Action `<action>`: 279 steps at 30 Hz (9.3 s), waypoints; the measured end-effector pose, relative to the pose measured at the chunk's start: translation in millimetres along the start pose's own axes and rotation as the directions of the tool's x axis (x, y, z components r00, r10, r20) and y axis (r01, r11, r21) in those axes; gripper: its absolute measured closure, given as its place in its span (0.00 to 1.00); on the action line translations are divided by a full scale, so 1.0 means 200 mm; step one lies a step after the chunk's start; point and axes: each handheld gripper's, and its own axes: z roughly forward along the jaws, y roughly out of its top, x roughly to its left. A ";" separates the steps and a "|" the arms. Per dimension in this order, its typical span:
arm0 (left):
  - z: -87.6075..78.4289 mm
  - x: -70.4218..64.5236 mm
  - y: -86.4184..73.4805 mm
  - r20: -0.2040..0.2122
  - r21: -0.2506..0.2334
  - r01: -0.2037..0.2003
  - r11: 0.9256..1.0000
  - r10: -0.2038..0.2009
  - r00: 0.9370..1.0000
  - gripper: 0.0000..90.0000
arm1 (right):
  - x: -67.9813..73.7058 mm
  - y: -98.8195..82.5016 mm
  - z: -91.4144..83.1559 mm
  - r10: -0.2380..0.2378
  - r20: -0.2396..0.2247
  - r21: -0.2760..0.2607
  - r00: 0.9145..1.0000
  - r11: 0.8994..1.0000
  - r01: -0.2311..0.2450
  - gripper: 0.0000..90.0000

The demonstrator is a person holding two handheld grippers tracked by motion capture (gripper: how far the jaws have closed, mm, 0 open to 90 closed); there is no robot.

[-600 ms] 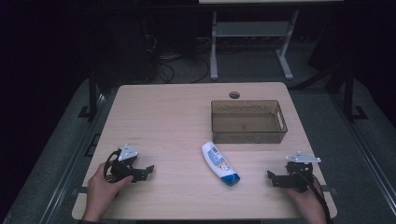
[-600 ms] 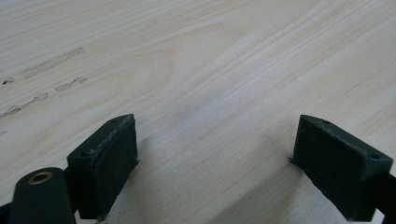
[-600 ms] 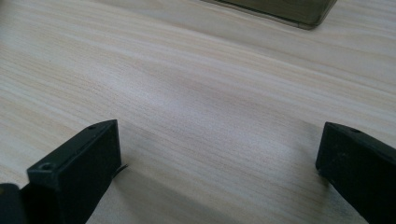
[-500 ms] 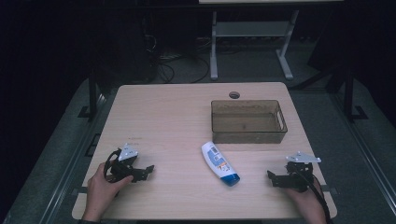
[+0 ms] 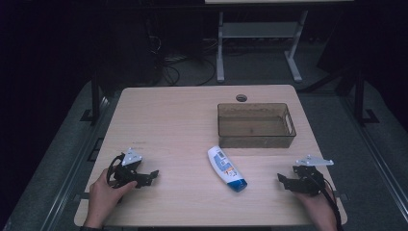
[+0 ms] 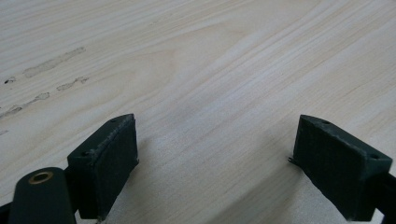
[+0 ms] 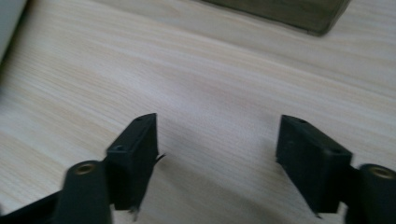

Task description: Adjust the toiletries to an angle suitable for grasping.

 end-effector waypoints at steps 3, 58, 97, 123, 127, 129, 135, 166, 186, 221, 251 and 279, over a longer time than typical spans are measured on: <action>0.00 0.00 0.00 0.000 -0.001 0.000 1.000 0.000 1.000 0.14 | 0.01 0.02 -0.02 0.004 -0.041 -0.015 0.999 1.000 -0.005 0.52; 0.00 0.01 0.00 0.010 -0.006 0.012 1.000 -0.012 1.000 0.14 | 0.41 0.20 0.17 -0.209 -0.369 0.029 0.906 0.971 0.236 1.00; 0.00 0.01 0.00 0.012 -0.008 0.014 1.000 -0.014 1.000 0.14 | 0.60 0.18 0.17 -0.298 -0.483 0.026 0.824 0.935 0.353 1.00; 0.00 0.01 0.00 0.011 -0.007 0.013 1.000 -0.013 1.000 0.14 | 0.76 0.22 0.22 -0.342 -0.530 0.000 0.776 0.915 0.404 1.00; 0.00 0.01 0.00 0.011 -0.007 0.013 1.000 -0.013 1.000 0.14 | 0.78 0.23 0.23 -0.354 -0.536 -0.007 0.767 0.910 0.415 1.00; 0.00 0.01 0.00 0.011 -0.007 0.013 1.000 -0.013 1.000 0.14 | 0.78 0.23 0.23 -0.349 -0.540 -0.007 0.766 0.912 0.410 1.00; 0.00 0.01 0.00 0.011 -0.008 0.013 1.000 -0.013 1.000 0.14 | 0.84 0.25 0.24 -0.368 -0.552 -0.023 0.748 0.904 0.427 1.00; 0.00 0.01 0.00 0.014 -0.009 0.019 1.000 -0.018 1.000 0.14 | 0.88 0.50 0.29 -0.381 -0.524 -0.125 0.761 0.919 0.374 1.00; 0.00 0.01 0.00 0.012 -0.010 0.014 1.000 -0.014 1.000 0.14 | 0.80 0.73 0.46 -0.354 -0.382 -0.128 0.854 0.935 0.331 1.00; 0.00 0.00 0.00 0.001 -0.005 0.005 1.000 -0.005 1.000 0.14 | 0.77 0.76 0.65 -0.322 -0.350 -0.039 0.880 0.943 0.330 1.00; 0.00 0.00 0.00 -0.002 -0.003 0.003 1.000 -0.003 1.000 0.14 | 0.64 0.63 0.55 -0.296 -0.334 -0.023 0.895 0.952 0.306 1.00; 0.00 0.00 0.00 -0.002 -0.004 0.004 1.000 -0.004 1.000 0.14 | 0.60 0.50 0.40 -0.305 -0.360 -0.015 0.882 0.947 0.321 1.00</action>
